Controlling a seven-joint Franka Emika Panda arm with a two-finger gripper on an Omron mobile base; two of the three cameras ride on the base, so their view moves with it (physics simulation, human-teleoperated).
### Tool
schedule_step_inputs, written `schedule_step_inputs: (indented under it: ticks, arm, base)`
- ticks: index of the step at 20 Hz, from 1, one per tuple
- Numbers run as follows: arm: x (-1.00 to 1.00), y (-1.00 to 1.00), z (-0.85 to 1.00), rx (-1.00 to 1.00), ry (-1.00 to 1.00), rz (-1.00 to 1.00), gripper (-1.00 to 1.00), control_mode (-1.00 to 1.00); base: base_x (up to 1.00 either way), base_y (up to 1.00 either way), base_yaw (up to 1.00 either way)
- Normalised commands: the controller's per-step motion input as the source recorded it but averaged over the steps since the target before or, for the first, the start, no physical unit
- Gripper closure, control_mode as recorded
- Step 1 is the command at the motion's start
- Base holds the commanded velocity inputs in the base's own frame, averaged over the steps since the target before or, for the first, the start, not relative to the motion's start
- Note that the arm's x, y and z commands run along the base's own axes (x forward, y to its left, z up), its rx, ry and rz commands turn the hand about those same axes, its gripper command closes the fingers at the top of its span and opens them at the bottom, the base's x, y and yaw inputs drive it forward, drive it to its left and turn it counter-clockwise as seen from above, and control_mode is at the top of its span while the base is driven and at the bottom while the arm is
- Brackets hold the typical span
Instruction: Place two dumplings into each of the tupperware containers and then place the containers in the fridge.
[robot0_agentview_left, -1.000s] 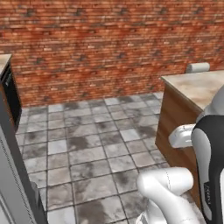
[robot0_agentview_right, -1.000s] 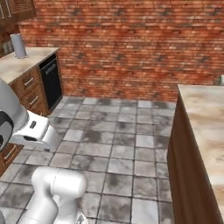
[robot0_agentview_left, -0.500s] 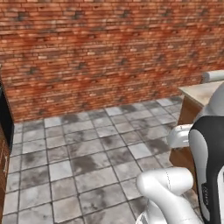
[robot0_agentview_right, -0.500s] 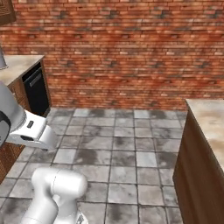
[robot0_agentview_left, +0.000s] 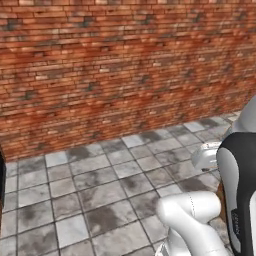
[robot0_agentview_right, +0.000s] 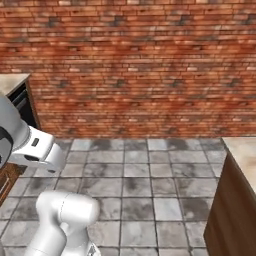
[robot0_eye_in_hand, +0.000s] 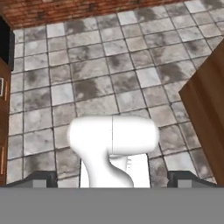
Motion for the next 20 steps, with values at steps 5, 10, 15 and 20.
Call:
schedule_step_inputs:
  ticks: [5, 10, 15, 20]
  arm:
    - [0.0, 0.0, 0.0, 0.0, 0.0, 0.0, -1.0, 1.0]
    - [0.0, 0.0, 0.0, 0.0, 0.0, 0.0, -1.0, 1.0]
    - [0.0, 0.0, 0.0, 0.0, 0.0, 0.0, -1.0, 1.0]
    - [0.0, 0.0, 0.0, 0.0, 0.0, 0.0, -1.0, 1.0]
  base:
    - [1.0, 0.68, -0.23]
    - [0.79, 0.7, -0.66]
    - [0.57, 0.55, -0.78]
    - [0.9, 0.78, -0.67]
